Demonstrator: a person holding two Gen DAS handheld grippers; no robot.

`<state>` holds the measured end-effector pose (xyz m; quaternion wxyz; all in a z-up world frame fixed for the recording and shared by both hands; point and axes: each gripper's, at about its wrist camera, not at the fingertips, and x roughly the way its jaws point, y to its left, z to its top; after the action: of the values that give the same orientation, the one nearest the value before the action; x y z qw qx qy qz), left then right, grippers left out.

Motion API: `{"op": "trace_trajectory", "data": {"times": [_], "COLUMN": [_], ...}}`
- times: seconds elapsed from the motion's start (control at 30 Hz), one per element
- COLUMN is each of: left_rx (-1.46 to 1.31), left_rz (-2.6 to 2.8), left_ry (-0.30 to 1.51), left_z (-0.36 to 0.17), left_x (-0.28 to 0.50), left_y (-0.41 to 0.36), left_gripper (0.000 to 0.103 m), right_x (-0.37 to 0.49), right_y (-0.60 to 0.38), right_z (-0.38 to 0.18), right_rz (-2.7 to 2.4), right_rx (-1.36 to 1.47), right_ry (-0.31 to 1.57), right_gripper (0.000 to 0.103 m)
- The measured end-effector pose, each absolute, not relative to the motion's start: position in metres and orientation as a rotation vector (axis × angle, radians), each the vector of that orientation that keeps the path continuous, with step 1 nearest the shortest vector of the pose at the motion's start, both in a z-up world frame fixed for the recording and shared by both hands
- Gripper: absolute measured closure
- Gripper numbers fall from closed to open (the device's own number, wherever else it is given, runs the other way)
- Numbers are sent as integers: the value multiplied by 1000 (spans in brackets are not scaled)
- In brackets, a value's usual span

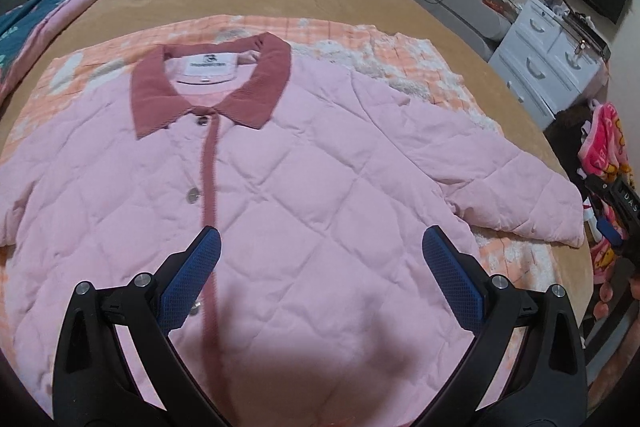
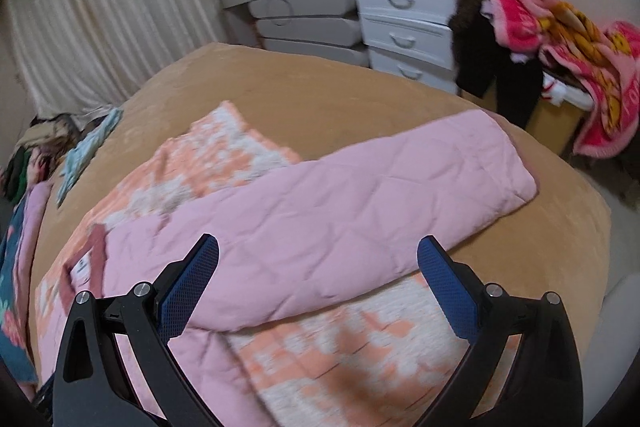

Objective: Fold large clothes
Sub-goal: 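Move the right gripper to the pink sleeve cuff and grasp it, then lift the gripped sleeve up off the blanket with the right gripper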

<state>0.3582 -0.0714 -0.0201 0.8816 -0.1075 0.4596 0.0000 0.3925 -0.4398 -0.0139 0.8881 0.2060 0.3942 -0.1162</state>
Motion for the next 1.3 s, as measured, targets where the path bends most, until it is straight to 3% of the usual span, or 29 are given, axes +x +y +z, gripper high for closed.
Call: {"op": "trace_trajectory", "data": {"times": [0.8, 1.07, 1.2, 1.3], "left_rx": [-137, -137, -133, -140], "left_rz": [-24, -31, -43, -46], "left_ry": [1006, 1006, 1004, 1008], "left_z": [-48, -52, -54, -53], "left_x": [414, 420, 420, 418], "left_y": [-112, -116, -118, -118], "left_gripper": [8, 8, 8, 8], "right_x": [418, 421, 415, 417], "right_y": [-561, -586, -598, -589], "right_z": [-122, -138, -141, -121], "right_rz": [-481, -443, -383, -356], "right_rx": [840, 898, 938, 852], "right_ry": [924, 830, 771, 732], "right_gripper": [5, 30, 66, 79]}}
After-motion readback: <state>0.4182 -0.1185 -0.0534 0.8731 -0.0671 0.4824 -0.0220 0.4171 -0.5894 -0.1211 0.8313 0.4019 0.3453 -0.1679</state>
